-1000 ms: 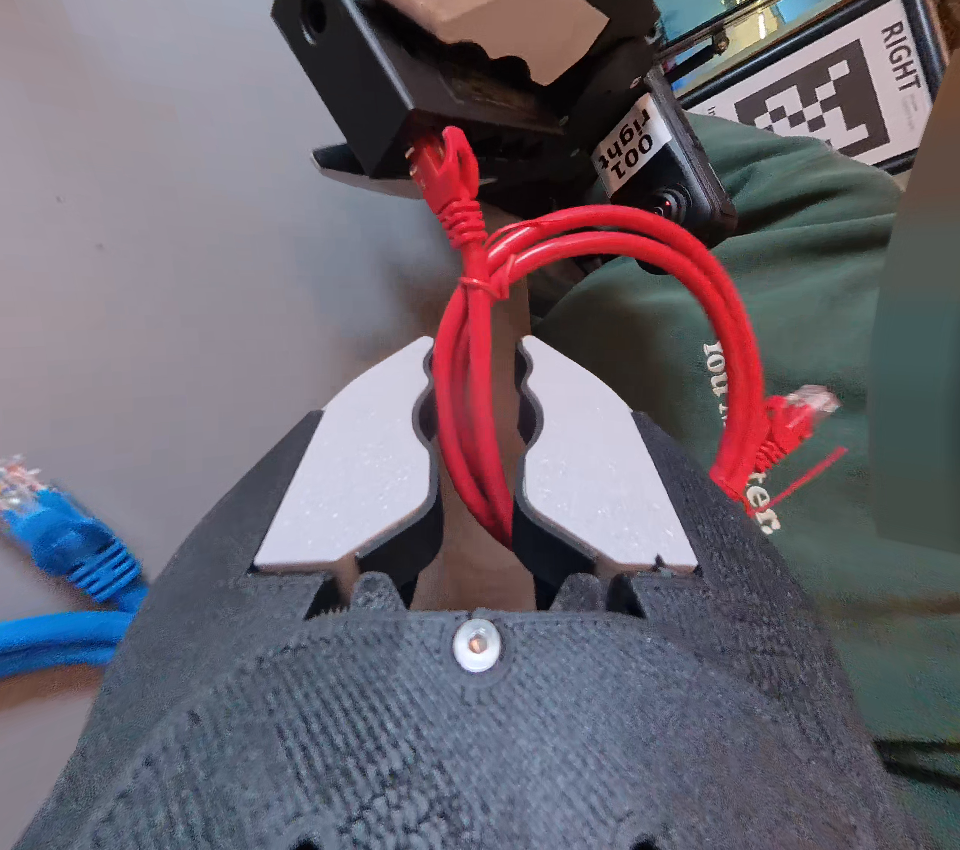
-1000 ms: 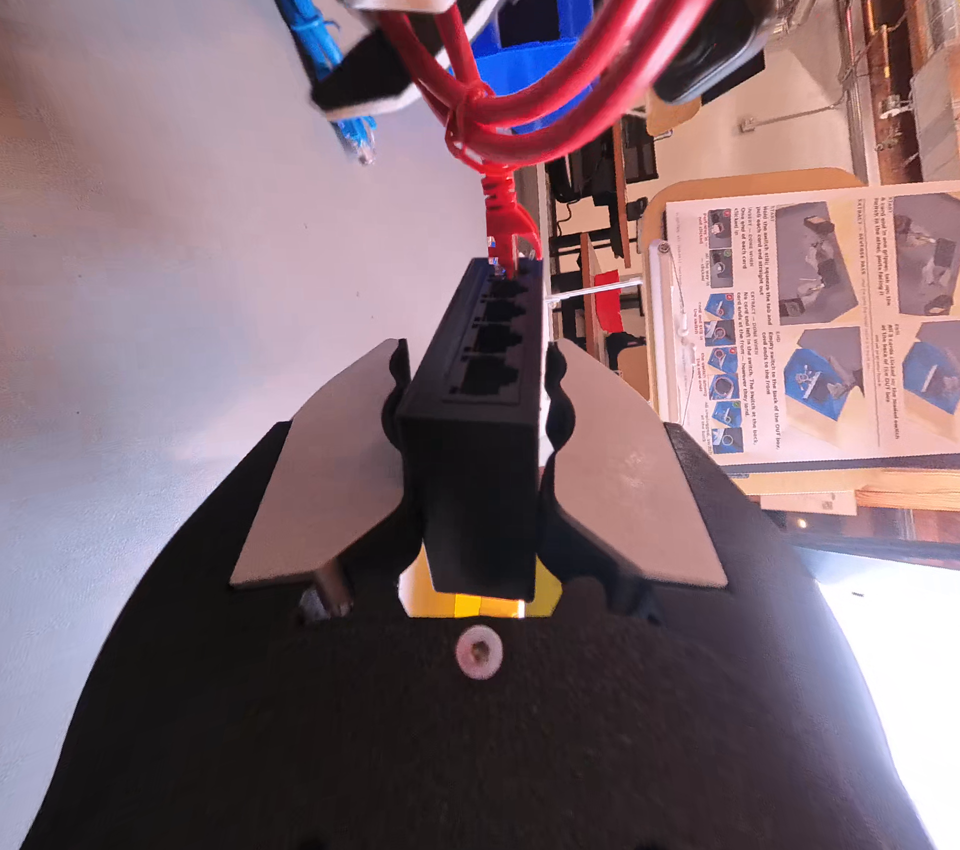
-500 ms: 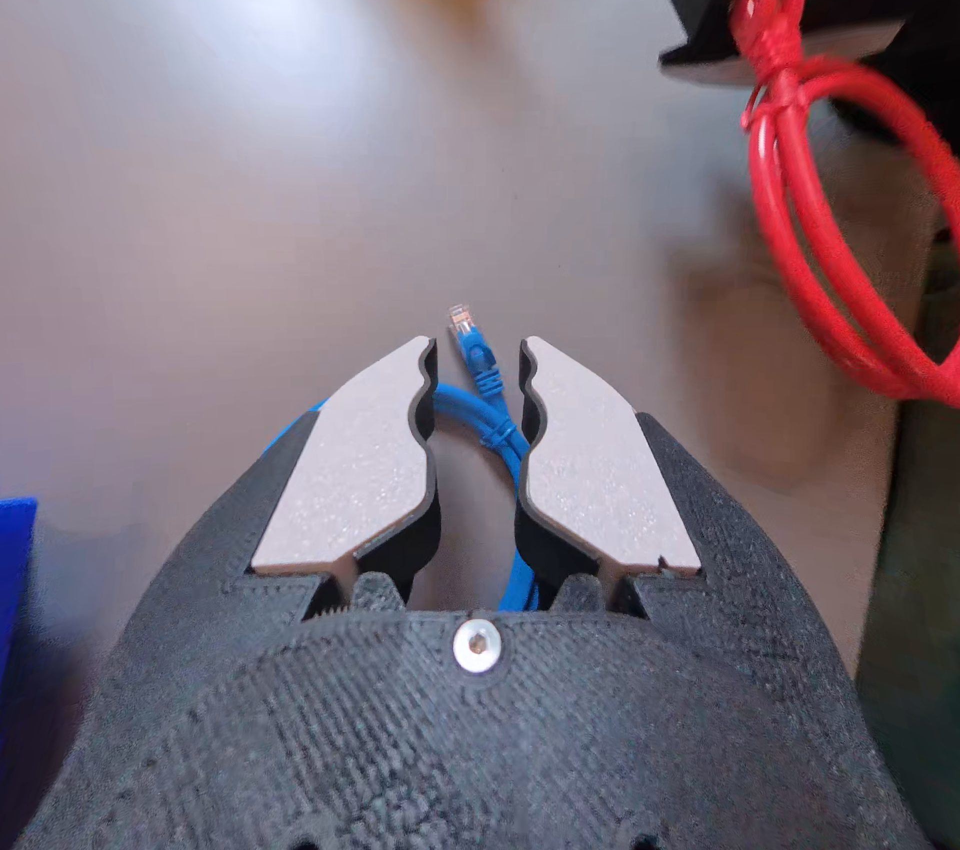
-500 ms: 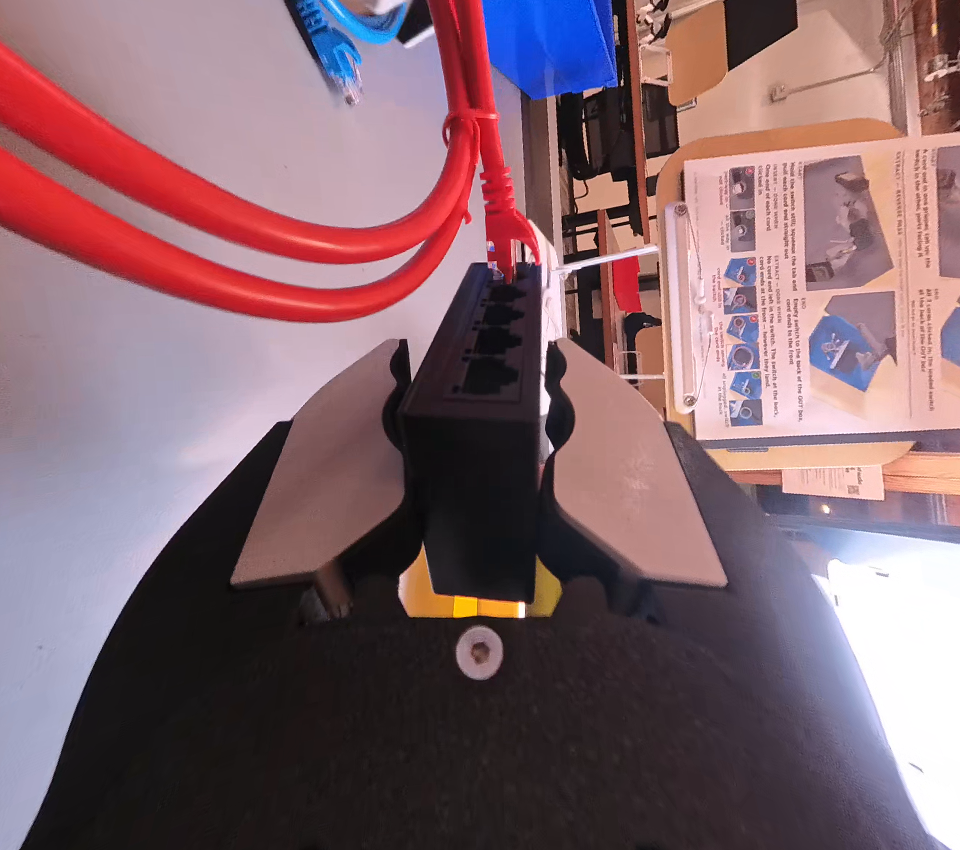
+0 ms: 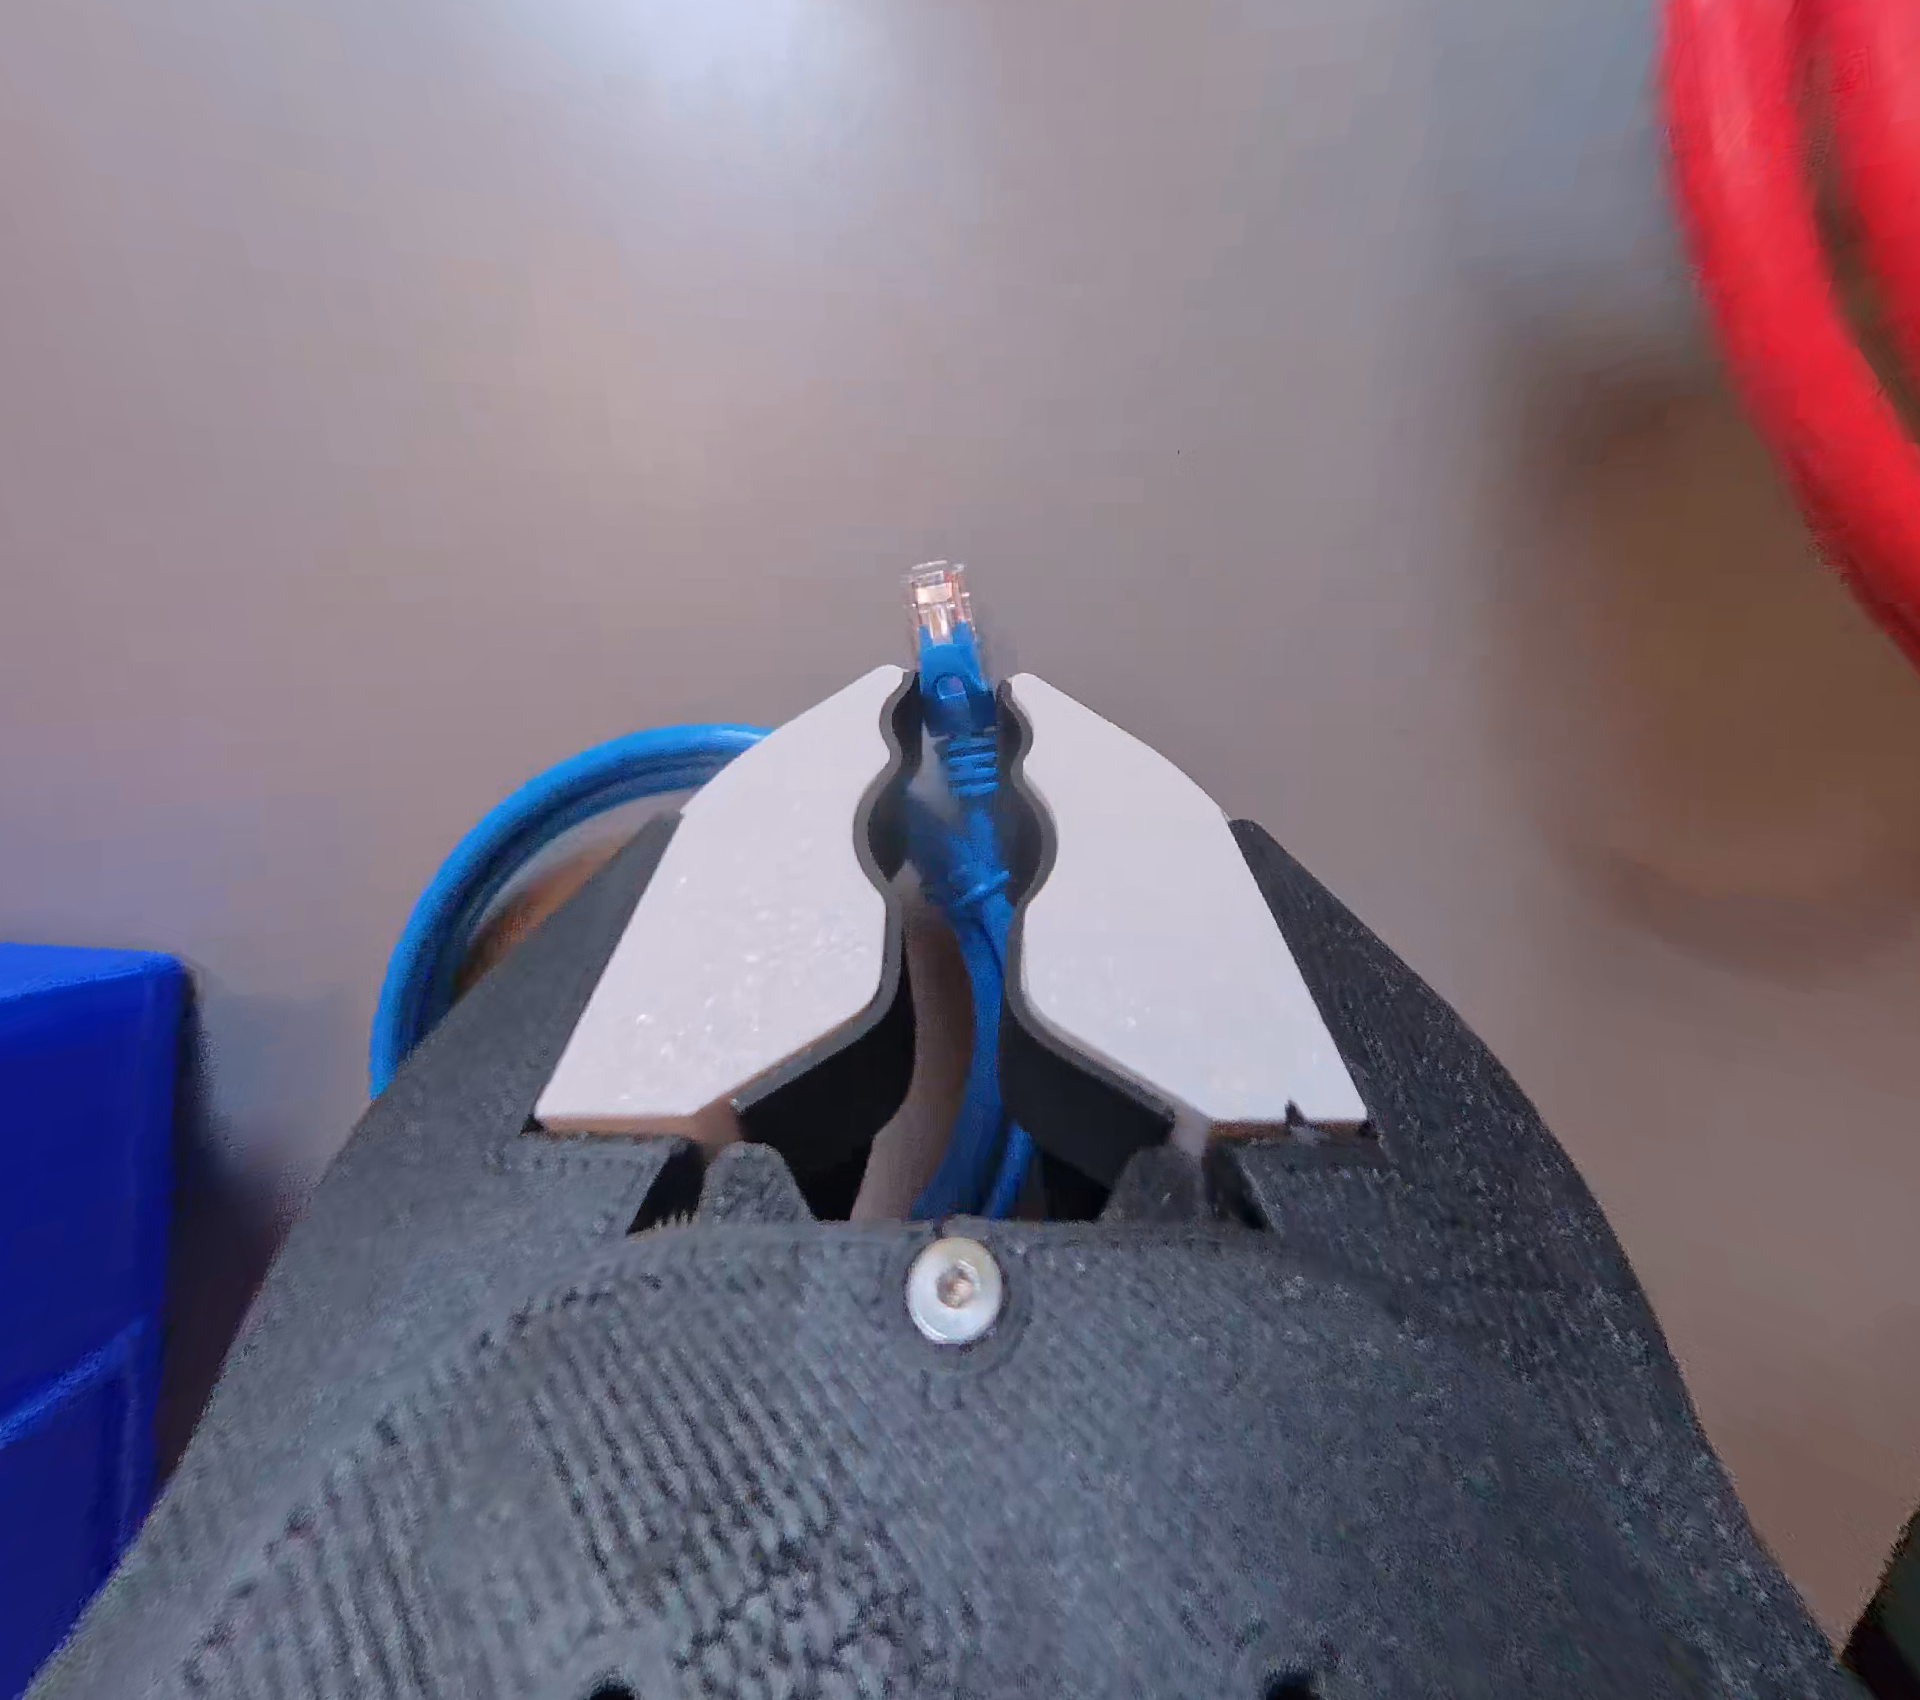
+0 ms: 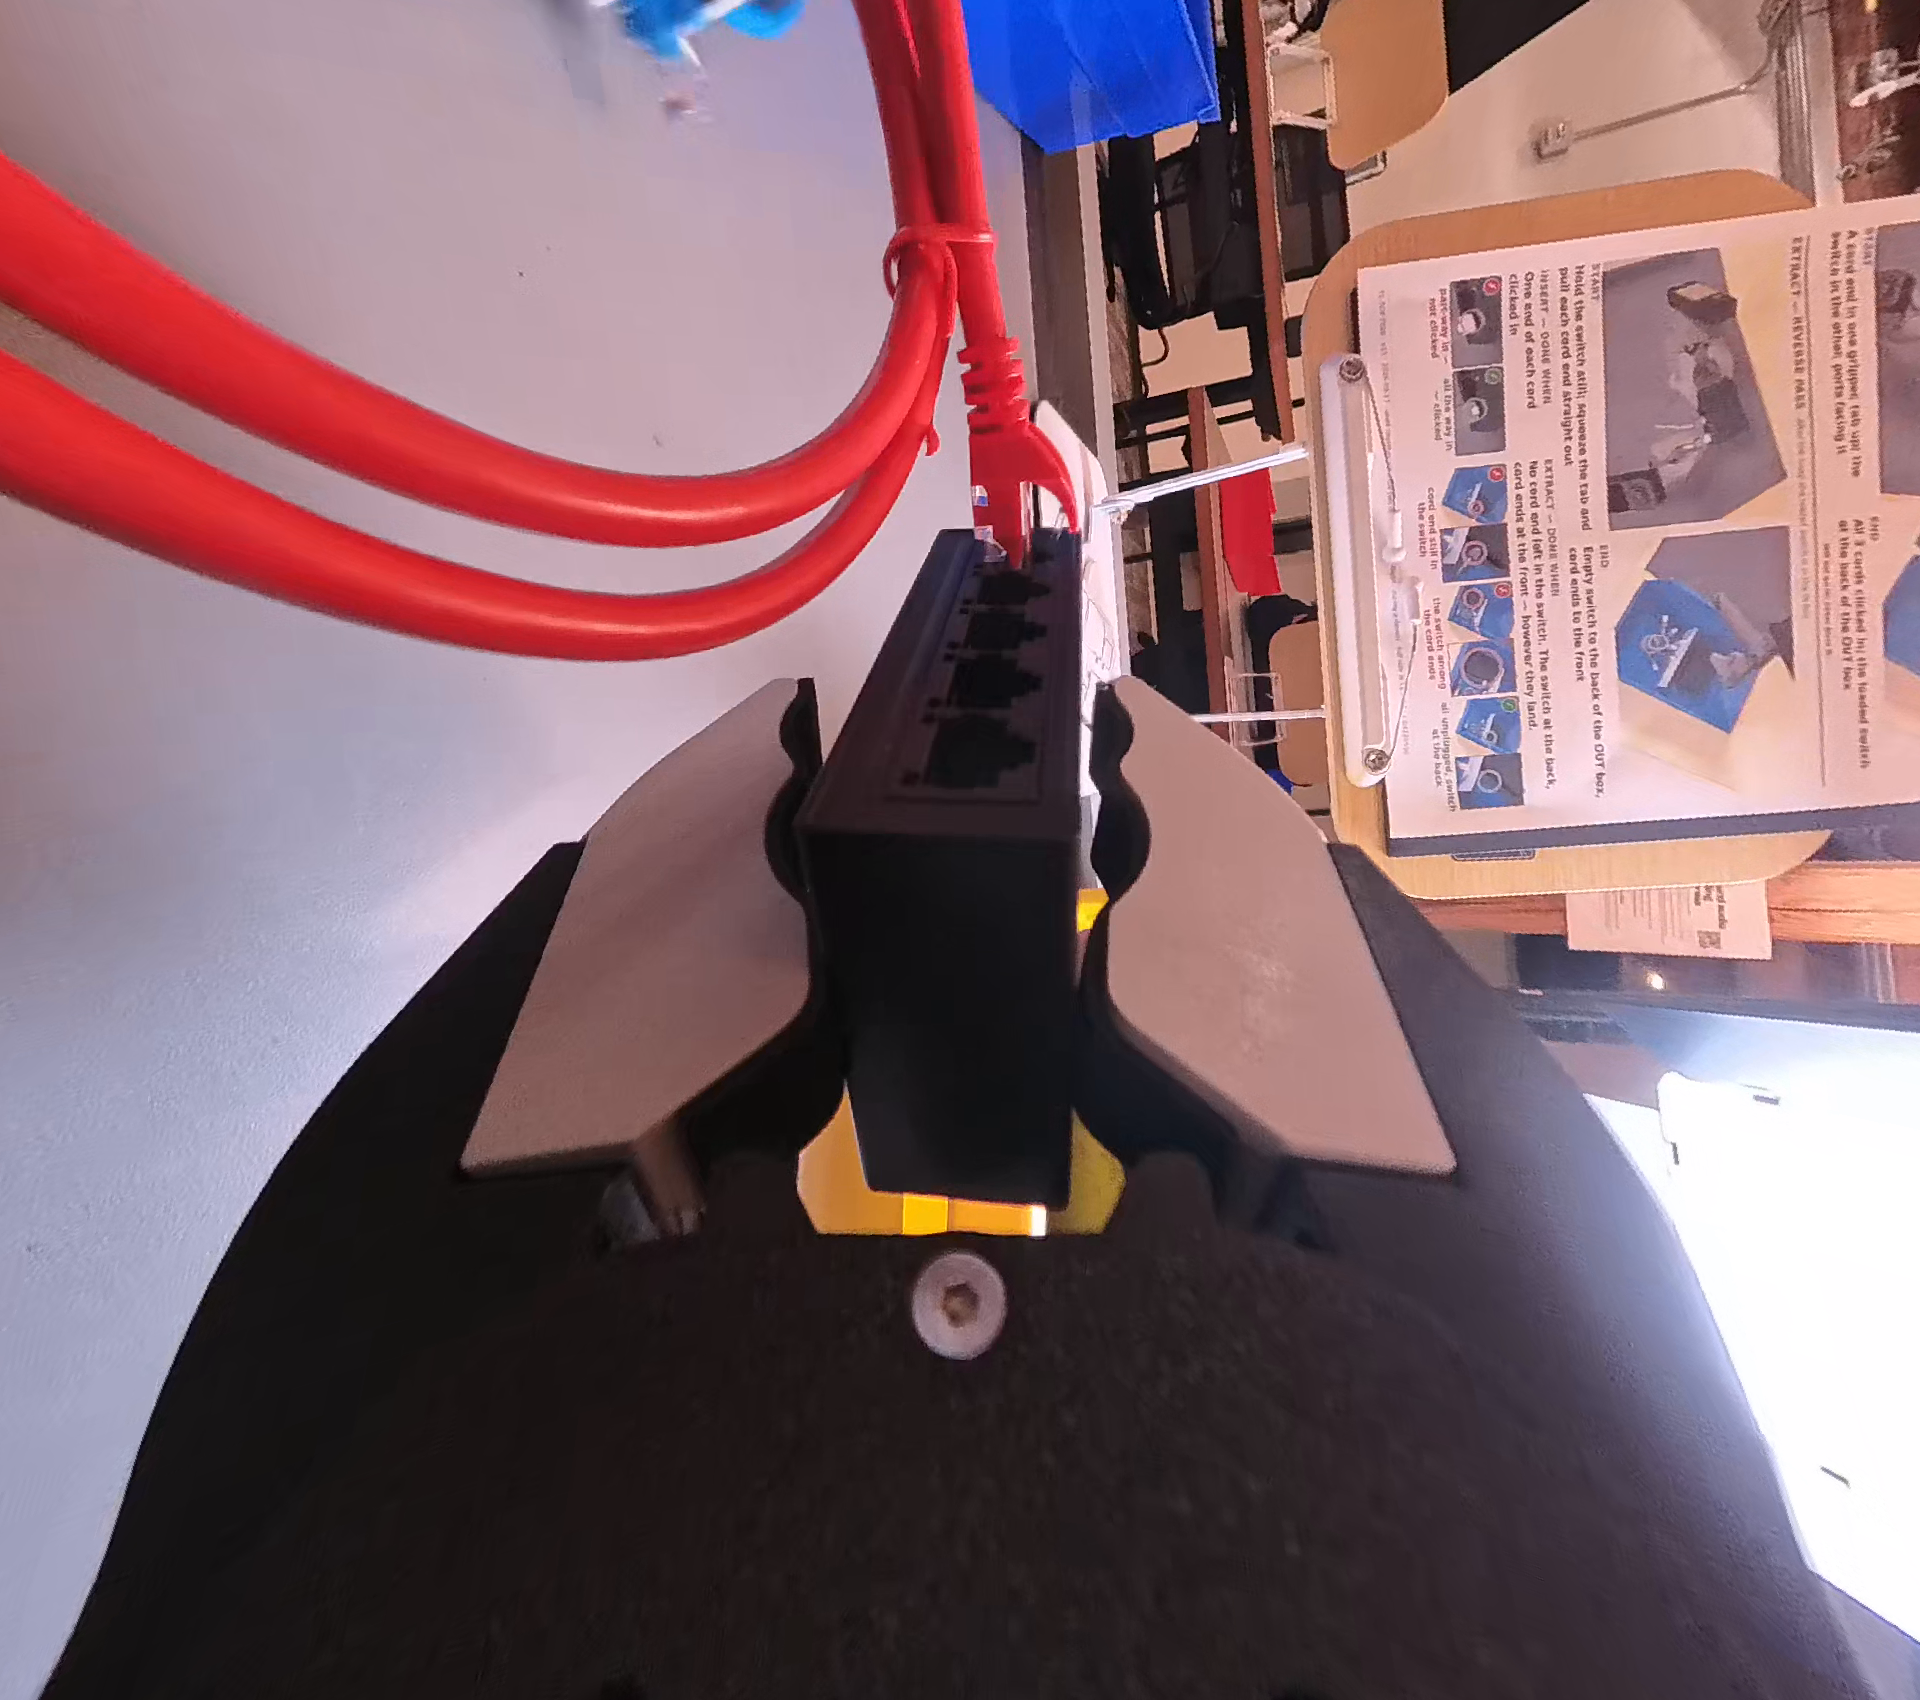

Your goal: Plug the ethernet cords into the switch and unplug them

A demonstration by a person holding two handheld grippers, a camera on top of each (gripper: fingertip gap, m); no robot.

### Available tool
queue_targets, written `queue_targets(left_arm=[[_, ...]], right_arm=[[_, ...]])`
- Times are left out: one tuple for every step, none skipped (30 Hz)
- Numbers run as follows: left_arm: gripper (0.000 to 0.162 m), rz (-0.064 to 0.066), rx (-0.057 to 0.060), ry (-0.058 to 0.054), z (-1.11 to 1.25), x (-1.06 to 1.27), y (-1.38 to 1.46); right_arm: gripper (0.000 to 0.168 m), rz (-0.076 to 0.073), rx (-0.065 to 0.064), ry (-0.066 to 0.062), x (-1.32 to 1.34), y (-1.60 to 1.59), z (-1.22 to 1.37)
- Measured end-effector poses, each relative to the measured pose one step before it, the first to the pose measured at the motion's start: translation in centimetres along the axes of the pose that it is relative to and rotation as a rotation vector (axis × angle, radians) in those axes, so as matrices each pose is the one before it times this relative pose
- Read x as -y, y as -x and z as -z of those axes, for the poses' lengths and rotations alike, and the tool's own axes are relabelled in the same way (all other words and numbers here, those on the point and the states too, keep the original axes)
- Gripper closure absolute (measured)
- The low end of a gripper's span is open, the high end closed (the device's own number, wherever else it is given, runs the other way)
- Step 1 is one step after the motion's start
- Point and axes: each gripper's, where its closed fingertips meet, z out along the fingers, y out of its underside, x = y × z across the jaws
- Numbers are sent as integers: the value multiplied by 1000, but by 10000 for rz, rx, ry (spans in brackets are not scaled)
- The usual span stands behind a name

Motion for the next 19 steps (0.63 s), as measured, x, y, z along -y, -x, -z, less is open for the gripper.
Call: queue_targets(left_arm=[[149,263,-268,-615,1396,1176,-37],[149,276,-507,-744,1706,1582,-487],[150,122,-419,-787,1670,1816,-686],[150,-50,-255,-487,1315,1535,-815],[150,-224,-156,-168,786,1120,-950],[149,-231,-196,67,138,778,-1103],[149,-213,-310,275,-508,392,-1254],[150,-175,-227,467,-991,24,-1032],[149,-199,-98,563,-1197,-188,-686],[149,-161,-29,500,-1172,-148,-364],[149,-74,-78,269,-1000,93,-206],[150,49,-195,213,-786,110,-225],[150,16,-64,152,-578,142,-33],[150,-17,66,221,-458,19,131],[150,-18,154,236,-400,-39,263],[150,14,95,236,-369,-95,194],[150,12,17,246,-336,-129,93],[150,22,37,122,-288,6,92],[150,34,32,149,-251,-66,103]], right_arm=[[117,9,73,16,-24,82,-38],[117,41,40,52,-48,72,-93],[117,60,91,90,-66,134,-125],[117,76,72,78,-34,145,-161],[117,106,30,57,24,126,-191],[117,86,40,58,66,173,-221],[117,60,31,24,158,198,-222],[117,52,18,18,189,179,-199],[117,66,-11,24,200,137,-156],[117,73,-22,-9,247,106,-91],[117,92,6,16,160,167,-51],[117,91,-16,32,81,143,-20],[117,90,7,45,34,175,14],[117,74,20,40,55,184,11],[117,70,-12,10,113,109,35],[117,44,2,-26,190,71,25],[117,31,17,-36,195,46,-3],[117,26,-6,-30,161,22,-35],[117,-9,15,-9,99,42,-59]])
